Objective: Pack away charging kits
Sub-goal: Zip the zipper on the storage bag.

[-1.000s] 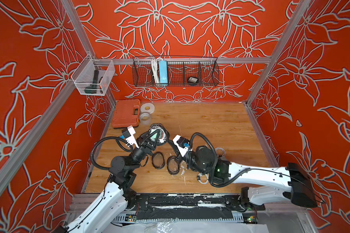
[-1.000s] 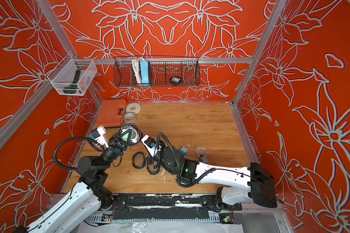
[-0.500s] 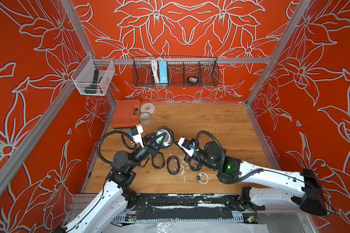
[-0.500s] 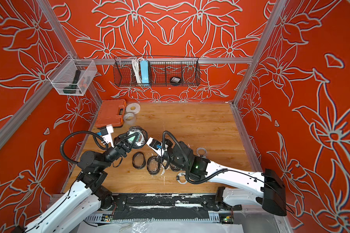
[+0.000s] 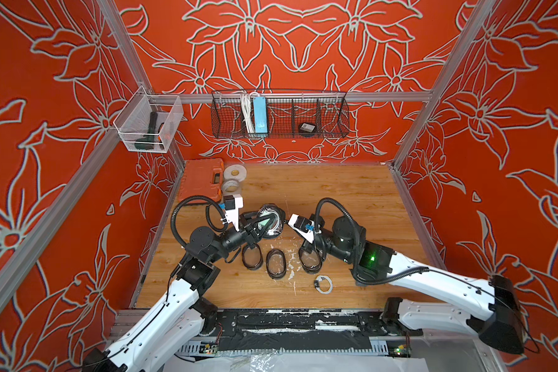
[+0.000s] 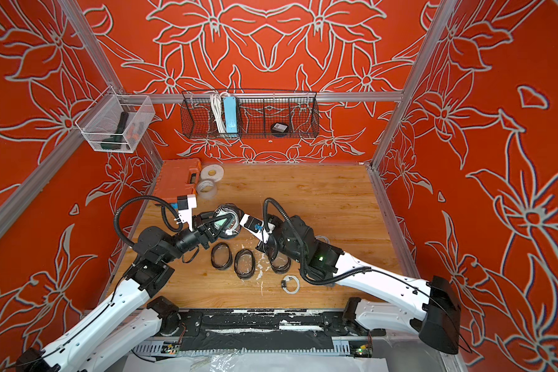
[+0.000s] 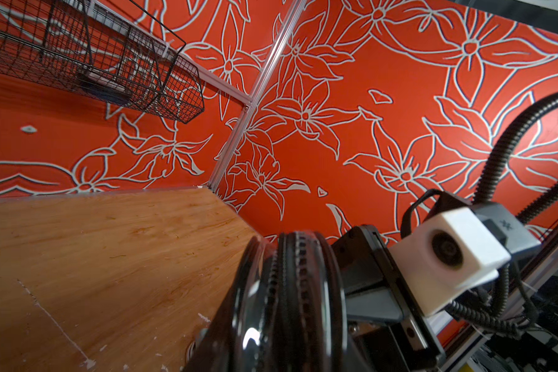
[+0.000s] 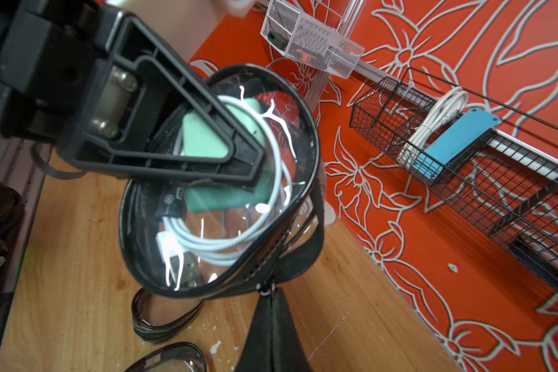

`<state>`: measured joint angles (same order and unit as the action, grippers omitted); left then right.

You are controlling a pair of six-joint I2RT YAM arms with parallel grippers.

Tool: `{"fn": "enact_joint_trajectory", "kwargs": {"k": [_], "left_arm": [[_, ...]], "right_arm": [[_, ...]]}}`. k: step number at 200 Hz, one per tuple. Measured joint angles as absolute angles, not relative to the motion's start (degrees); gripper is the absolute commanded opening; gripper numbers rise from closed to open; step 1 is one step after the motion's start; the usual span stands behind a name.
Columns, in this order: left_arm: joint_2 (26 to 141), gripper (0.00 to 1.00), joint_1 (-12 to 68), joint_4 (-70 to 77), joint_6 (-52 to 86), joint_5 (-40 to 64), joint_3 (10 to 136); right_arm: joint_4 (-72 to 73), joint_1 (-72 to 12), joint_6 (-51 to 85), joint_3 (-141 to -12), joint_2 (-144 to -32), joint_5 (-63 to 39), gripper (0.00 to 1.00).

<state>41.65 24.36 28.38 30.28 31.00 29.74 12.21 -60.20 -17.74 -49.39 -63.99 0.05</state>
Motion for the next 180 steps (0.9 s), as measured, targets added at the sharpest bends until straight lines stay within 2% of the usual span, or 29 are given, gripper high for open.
{"fn": "enact_joint_trajectory", "kwargs": {"k": [119,180], "left_arm": [[45.06,0.0,25.5,28.69,24.56,35.29,33.95],[48.14,0.0,26.81,27.09,21.8,34.74,36.32]], "right_arm": [[0.58,-55.83,-22.76,-62.89,-67.13,-5.28,0.0],[-1.65,-54.24,-25.15,-63.79,-67.11,-4.82,0.0]]}}
